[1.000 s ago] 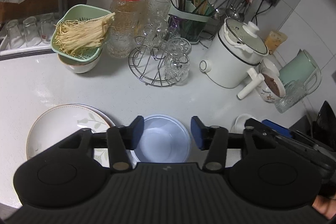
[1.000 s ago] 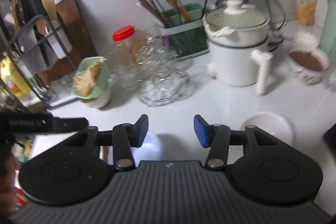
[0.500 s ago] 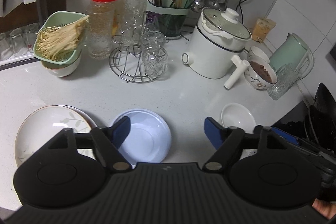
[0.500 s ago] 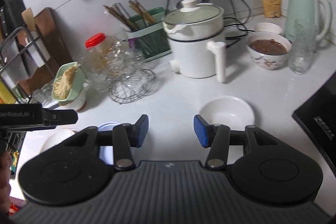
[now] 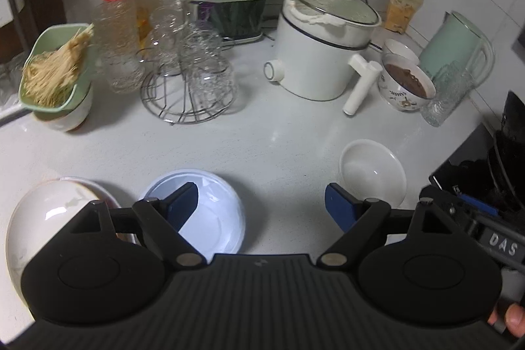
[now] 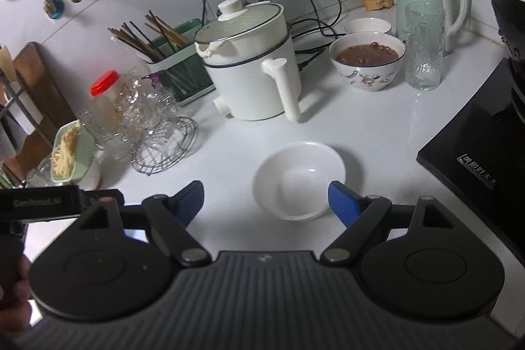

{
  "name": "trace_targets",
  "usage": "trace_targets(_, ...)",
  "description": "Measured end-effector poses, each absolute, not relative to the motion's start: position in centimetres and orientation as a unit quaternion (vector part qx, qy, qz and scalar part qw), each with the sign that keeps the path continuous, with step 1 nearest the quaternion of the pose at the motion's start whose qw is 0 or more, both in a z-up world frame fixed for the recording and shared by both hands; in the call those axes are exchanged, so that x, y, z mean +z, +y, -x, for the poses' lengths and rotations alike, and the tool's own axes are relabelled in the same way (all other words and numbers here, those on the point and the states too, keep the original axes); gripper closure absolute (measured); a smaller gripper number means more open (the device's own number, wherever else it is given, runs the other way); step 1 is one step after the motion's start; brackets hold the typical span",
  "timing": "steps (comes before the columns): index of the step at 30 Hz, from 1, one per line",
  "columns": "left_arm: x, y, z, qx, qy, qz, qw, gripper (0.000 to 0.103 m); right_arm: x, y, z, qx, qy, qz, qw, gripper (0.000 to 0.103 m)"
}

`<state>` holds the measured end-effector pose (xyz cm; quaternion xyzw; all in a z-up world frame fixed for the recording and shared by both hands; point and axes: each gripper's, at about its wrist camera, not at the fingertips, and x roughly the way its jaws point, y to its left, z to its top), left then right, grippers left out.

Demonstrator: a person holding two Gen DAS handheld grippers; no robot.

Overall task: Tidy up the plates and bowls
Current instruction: 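Move both tools to the white ceramic bowl by the rice cooker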

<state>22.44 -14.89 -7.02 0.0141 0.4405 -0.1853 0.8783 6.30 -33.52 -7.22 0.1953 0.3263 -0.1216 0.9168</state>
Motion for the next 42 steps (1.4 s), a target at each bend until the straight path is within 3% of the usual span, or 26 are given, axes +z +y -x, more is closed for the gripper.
trace_targets(33,-15.1,-24.1,-27.0,-0.289,0.482,-0.013,0.827,0.017,-12.9,-39.0,-8.8,-0.179,0.301,-0.216,0.911,0.020)
trace_targets(42,-16.7,-26.6,-29.2,-0.298,0.485,0.002,0.822,0.021,-14.5,-40.7,-9.5,-0.202,0.297,-0.226,0.905,0.028)
